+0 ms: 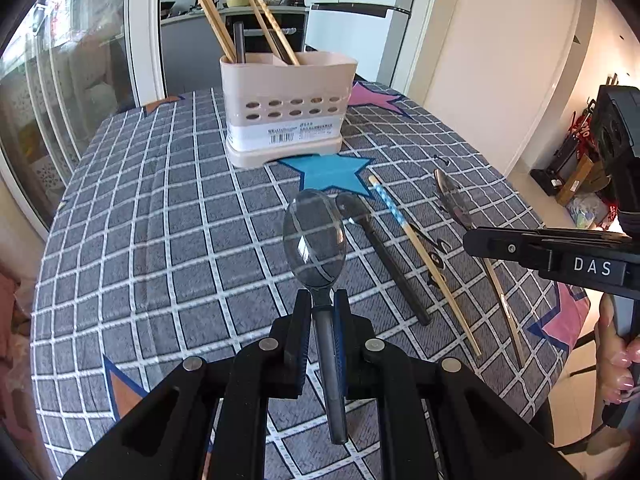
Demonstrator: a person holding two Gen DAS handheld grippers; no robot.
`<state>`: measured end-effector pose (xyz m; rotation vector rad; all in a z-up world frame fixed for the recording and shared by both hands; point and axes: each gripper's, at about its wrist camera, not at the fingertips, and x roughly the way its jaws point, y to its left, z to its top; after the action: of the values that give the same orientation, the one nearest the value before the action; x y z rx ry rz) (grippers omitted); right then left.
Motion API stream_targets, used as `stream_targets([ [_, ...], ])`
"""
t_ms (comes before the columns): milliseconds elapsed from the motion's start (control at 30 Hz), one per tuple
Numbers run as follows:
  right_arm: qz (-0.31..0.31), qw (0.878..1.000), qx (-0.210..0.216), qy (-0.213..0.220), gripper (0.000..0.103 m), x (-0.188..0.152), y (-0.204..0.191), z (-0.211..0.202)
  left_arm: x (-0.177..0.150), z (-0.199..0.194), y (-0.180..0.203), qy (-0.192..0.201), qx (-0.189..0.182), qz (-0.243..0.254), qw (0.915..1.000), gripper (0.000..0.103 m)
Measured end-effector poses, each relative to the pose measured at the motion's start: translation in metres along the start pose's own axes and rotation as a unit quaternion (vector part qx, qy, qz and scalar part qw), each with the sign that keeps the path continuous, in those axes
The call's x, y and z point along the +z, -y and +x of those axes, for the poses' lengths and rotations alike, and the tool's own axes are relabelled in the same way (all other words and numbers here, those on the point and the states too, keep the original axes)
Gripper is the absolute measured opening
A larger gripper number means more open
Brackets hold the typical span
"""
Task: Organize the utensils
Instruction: 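Carry both spoons to the holder and lower them in, bowls up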
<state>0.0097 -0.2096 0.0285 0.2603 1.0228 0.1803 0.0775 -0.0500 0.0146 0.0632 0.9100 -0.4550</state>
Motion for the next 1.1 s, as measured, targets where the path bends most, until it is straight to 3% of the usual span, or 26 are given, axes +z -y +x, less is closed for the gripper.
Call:
stream_targets([
  [467,0.003,0.999,0.023,0.031,0.013,0.045,-0.004,-0.014,0.054,-0.02,-0.012,0.051,-0.008,-0.005,0.9986,0.043],
  [800,-0.007,0.997,0.043,0.071,0.013,0.113,-0.012,-0.027,0.13,-0.038,-0.037,0.12,-0.006,-0.021,0.9925,0.043],
  [1100,-0.011,0.993,0.066,0.097,0.013,0.189,-0.022,-0.016,0.204,-0.019,-0.068,0.164,0.0,-0.051,0.9851,0.043],
])
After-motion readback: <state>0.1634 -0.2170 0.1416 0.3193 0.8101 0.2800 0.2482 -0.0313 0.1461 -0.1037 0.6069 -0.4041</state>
